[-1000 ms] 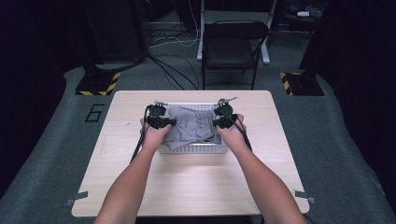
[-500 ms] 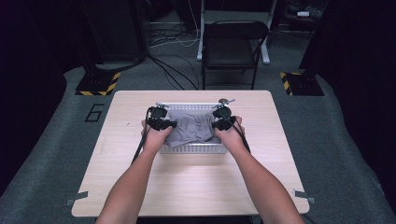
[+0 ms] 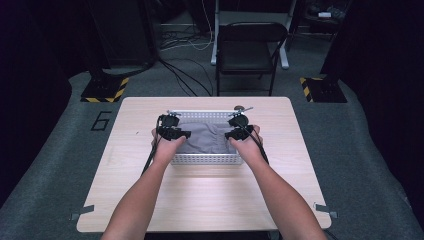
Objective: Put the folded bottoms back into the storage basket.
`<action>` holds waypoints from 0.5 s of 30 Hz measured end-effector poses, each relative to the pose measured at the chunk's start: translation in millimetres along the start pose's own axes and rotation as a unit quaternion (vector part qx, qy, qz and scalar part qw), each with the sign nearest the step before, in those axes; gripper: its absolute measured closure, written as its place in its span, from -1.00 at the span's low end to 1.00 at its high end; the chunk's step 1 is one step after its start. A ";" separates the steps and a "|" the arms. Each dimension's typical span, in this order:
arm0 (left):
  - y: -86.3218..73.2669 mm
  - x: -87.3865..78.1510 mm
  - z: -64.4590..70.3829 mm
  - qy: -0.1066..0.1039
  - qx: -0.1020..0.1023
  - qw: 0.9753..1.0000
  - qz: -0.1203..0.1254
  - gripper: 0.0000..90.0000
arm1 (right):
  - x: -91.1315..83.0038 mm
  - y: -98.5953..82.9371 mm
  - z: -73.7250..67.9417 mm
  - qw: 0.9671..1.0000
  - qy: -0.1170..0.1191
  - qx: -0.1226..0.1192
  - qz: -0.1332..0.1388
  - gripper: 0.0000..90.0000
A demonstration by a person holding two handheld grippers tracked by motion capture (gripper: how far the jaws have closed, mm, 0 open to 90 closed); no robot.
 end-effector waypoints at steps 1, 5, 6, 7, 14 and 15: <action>0.3 -1.5 -0.6 0.001 0.006 1.000 -0.004 0.07 | -0.5 0.2 -0.7 1.000 0.002 0.001 0.001 0.45; 1.6 -8.2 -1.2 -0.005 0.005 1.000 0.001 0.02 | -4.5 -0.2 -2.9 1.000 0.008 -0.009 0.001 0.32; 1.6 -9.8 -1.6 -0.010 0.007 1.000 -0.001 -0.01 | -5.3 -0.3 -3.8 1.000 0.008 -0.008 0.001 0.27; 0.3 -11.5 -0.8 -0.011 0.001 1.000 -0.007 -0.04 | -6.1 -0.3 -4.2 1.000 0.010 -0.011 0.004 0.23; -4.5 -24.8 1.4 -0.022 0.012 1.000 -0.016 -0.14 | -11.0 -4.4 -6.3 1.000 0.016 -0.027 0.003 0.03; -5.2 -27.2 3.3 -0.024 0.016 0.999 -0.016 -0.15 | -12.9 -4.3 -7.3 0.999 0.018 -0.028 0.004 0.02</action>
Point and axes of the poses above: each handheld gripper's, and its own axes: x roughly forward along the jaws, y roughly out of its top, z roughly to its right, the point moved 5 cm from there along x, roughly forward along the jaws, and after that the axes turned 10 degrees about -x, right-handed, at the moved point
